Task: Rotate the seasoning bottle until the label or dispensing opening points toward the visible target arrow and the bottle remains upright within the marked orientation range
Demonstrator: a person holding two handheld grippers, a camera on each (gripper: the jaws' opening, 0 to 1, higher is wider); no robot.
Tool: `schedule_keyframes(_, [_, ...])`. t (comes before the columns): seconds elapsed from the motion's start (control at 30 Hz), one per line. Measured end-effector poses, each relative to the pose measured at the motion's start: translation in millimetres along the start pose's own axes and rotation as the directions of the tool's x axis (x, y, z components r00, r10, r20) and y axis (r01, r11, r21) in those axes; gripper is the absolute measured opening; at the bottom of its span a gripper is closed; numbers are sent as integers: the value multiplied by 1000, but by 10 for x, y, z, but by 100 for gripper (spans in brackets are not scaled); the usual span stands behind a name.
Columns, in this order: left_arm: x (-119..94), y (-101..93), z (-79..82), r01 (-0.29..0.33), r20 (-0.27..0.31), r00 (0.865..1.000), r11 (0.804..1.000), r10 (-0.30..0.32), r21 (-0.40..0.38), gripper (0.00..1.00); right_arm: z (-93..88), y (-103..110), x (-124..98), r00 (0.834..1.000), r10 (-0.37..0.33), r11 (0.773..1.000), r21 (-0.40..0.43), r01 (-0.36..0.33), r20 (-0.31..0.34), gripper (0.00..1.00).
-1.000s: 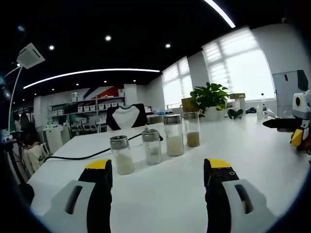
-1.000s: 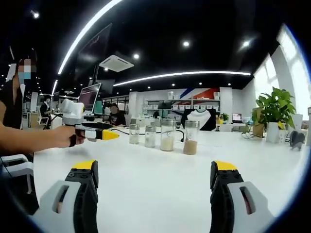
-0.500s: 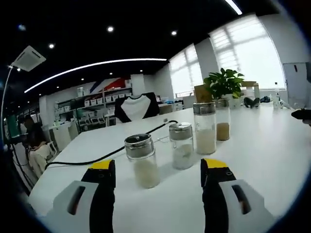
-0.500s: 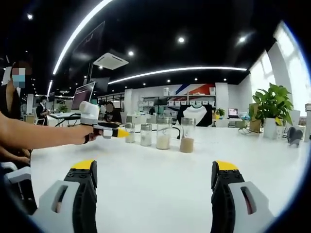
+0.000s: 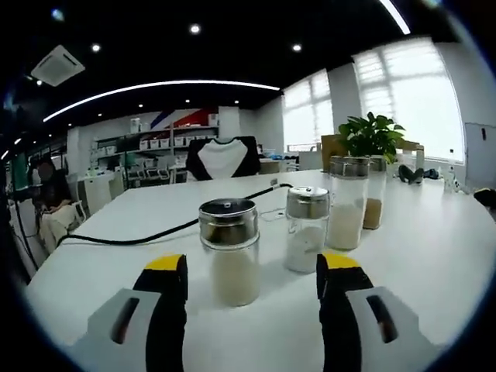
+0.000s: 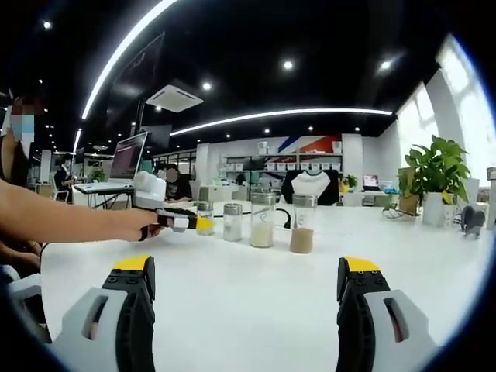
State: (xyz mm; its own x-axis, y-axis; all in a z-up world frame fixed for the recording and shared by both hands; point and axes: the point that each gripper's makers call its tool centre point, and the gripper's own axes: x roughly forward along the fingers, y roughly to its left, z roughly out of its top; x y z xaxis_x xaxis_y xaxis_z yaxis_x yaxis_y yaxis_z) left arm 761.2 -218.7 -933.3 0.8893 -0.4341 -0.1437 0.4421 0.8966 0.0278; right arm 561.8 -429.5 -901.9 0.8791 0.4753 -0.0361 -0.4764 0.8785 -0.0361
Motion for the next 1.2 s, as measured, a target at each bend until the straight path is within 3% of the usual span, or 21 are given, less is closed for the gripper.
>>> schedule_keyframes(0.17, [85,63,-12,-25,-14,1000,998,26,54,60,1,72,-53,1000,20,1000,12,-20,4,99])
schedule_keyframes(0.27, [110,106,54,-32,14,999,999,32,27,56,20,126,-75,999,31,999,11,-31,15,99])
schedule_keyframes(0.4, [142,214,49,-75,19,997,995,76,-68,51,8,155,-49,999,38,999,-4,-38,6,99])
schedule_keyframes(0.5, [146,241,90,-89,37,995,994,91,-56,40,-10,186,-44,999,50,999,2,-50,5,99])
schedule_keyframes(0.7, [208,236,72,-90,49,994,992,95,-89,36,-23,201,-56,998,59,998,-2,-59,4,99])
schedule_keyframes(0.93, [179,224,72,-121,29,992,992,122,-19,35,-13,133,-78,999,50,999,-4,-50,7,99])
schedule_keyframes(1.03, [165,117,82,-79,5,997,992,78,96,35,-11,137,-90,998,55,998,4,-55,10,99])
schedule_keyframes(1.1, [139,71,169,-80,35,997,984,76,159,35,-10,139,-87,998,58,998,3,-58,9,99])
schedule_keyframes(1.2, [97,-59,261,-30,61,998,991,22,130,34,-5,133,-91,998,60,998,4,-60,11,99])
